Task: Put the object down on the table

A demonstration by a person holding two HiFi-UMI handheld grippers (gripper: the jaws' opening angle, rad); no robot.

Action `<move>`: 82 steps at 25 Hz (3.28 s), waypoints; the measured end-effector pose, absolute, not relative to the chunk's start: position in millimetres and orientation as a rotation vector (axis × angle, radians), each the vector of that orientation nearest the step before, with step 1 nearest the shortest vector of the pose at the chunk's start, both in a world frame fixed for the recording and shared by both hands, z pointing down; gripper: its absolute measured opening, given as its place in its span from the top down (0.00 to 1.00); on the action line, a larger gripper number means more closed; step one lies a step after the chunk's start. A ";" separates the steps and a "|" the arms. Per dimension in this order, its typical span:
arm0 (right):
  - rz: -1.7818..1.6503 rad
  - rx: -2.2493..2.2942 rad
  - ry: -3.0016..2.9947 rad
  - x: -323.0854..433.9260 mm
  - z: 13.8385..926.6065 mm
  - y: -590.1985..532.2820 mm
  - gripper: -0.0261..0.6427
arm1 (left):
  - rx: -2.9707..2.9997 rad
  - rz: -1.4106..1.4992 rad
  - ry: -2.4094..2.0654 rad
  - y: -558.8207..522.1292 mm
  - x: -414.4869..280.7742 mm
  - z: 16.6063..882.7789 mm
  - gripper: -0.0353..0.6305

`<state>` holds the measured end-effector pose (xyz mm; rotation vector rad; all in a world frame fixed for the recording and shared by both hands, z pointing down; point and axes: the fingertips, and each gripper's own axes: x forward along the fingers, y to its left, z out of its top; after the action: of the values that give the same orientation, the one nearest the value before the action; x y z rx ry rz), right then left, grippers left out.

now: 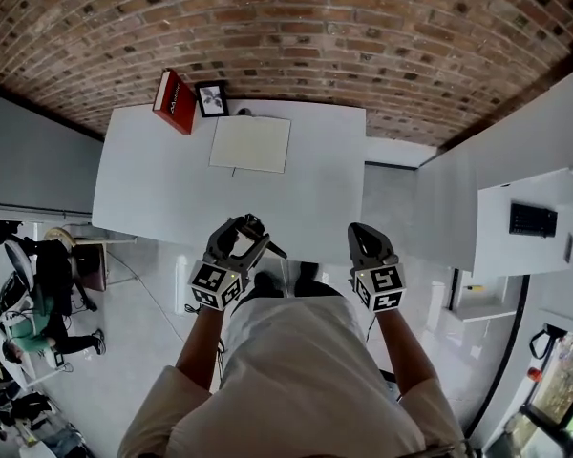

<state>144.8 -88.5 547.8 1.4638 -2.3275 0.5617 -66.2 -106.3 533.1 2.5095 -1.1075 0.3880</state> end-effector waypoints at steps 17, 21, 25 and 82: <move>0.760 1.654 -2.115 151.6 599.9 -100.0 0.96 | 2.523 0.706 -0.777 -184.5 -33.6 643.9 0.53; 0.799 1.691 -2.050 148.0 617.3 -104.7 0.96 | 2.531 0.809 -0.694 -199.3 -28.7 685.1 0.53; 0.823 1.705 -1.985 141.9 637.0 -104.9 0.96 | 2.525 0.924 -0.624 -207.4 -28.1 726.8 0.53; 0.911 1.758 -1.875 90.9 668.5 -99.3 0.96 | 2.494 1.237 -0.498 -214.0 -13.3 817.0 0.46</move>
<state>90.9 -99.3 668.5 1.7583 -1.8752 0.9110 -13.3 -214.0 817.0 2.4942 -0.4979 1.2371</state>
